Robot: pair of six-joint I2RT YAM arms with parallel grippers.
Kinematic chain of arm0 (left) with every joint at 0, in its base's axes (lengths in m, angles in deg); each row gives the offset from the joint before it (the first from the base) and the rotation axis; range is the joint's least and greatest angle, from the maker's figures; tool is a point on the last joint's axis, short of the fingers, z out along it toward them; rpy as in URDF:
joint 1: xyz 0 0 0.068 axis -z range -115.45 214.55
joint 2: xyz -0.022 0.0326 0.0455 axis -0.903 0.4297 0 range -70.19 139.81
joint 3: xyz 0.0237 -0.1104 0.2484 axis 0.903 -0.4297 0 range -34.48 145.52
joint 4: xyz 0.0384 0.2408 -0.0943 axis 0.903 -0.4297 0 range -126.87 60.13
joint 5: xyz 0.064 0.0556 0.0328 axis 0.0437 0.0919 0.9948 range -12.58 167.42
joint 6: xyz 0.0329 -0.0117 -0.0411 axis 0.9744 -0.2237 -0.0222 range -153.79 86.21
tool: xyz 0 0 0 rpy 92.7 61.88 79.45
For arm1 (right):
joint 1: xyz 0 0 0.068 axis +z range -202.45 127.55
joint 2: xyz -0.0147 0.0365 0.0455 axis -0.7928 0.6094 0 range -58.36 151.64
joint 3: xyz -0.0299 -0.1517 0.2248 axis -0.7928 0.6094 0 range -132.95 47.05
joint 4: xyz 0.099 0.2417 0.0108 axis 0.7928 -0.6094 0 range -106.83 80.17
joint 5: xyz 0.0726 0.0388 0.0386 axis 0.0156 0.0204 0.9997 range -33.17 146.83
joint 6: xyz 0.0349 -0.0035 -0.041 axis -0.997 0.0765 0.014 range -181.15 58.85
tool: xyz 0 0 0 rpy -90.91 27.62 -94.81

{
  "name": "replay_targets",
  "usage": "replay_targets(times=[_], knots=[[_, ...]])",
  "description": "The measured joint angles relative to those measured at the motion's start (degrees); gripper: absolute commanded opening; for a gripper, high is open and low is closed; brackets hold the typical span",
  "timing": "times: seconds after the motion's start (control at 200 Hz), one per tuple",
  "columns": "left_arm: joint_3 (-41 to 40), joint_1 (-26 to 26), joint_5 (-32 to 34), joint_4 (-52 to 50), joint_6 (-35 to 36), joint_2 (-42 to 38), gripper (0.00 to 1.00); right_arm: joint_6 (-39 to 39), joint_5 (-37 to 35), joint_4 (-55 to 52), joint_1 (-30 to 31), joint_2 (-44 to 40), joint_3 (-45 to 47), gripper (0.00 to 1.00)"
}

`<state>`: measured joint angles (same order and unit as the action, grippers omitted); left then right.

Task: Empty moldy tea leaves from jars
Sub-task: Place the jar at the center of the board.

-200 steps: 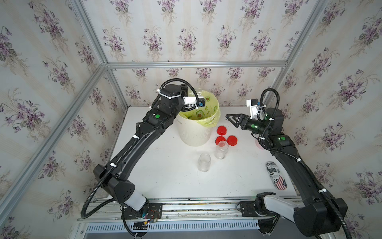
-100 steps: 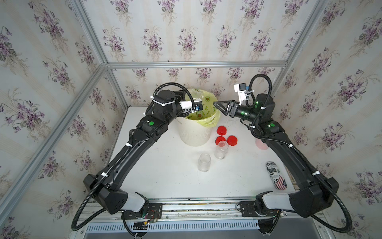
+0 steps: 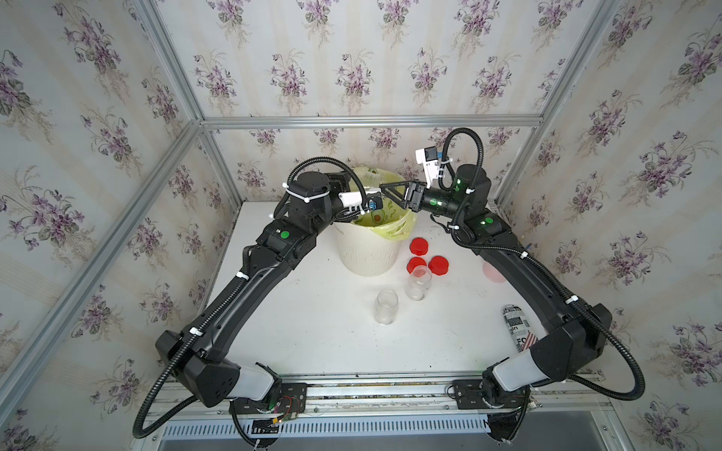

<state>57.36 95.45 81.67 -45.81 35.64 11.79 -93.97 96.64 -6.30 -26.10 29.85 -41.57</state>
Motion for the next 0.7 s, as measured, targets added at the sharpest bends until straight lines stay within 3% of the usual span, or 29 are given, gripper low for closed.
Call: replay_targets(times=[0.699], knots=[[-1.4,0.0,-0.5,-1.3,0.2,-2.5,0.76,1.9,-1.5,-3.1,3.7,6.0,-7.0,0.3]])
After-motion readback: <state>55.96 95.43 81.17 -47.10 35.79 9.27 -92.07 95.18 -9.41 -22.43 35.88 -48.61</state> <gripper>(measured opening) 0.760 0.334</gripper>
